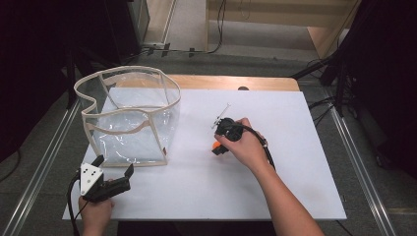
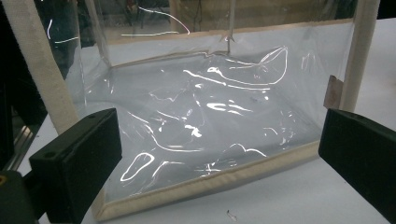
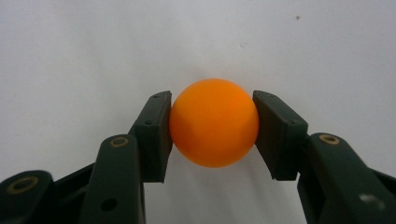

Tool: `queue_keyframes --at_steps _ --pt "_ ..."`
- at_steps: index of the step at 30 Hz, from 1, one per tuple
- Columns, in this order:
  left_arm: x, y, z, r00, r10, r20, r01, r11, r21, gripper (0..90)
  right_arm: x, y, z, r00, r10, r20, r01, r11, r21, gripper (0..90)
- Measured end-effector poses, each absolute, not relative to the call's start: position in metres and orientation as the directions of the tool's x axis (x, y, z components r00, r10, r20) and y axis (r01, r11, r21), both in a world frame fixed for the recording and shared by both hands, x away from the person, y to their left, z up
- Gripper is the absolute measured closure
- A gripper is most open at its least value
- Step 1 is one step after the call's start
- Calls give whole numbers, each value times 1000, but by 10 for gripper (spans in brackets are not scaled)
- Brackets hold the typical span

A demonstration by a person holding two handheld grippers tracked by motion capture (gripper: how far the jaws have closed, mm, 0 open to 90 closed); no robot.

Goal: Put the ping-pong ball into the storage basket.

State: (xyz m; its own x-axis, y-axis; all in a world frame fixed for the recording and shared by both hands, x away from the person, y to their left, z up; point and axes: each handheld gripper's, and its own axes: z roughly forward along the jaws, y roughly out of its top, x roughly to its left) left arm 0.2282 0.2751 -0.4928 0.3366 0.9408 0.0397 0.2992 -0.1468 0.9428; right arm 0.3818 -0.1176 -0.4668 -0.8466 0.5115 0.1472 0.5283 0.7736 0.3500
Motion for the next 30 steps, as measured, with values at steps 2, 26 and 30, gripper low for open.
queue_keyframes --at_steps 2,26,30 --pt "228 275 -493 337 941 40 298 -147 943 0 382 -118 -466 -847 512 145 527 773 352 478" --pt "228 274 -493 334 941 44 299 -150 943 0 389 -107 -442 -871 464 162 489 789 372 479" --pt "228 274 -493 334 942 46 297 -151 943 0 390 -104 -437 -877 454 158 479 797 368 479"
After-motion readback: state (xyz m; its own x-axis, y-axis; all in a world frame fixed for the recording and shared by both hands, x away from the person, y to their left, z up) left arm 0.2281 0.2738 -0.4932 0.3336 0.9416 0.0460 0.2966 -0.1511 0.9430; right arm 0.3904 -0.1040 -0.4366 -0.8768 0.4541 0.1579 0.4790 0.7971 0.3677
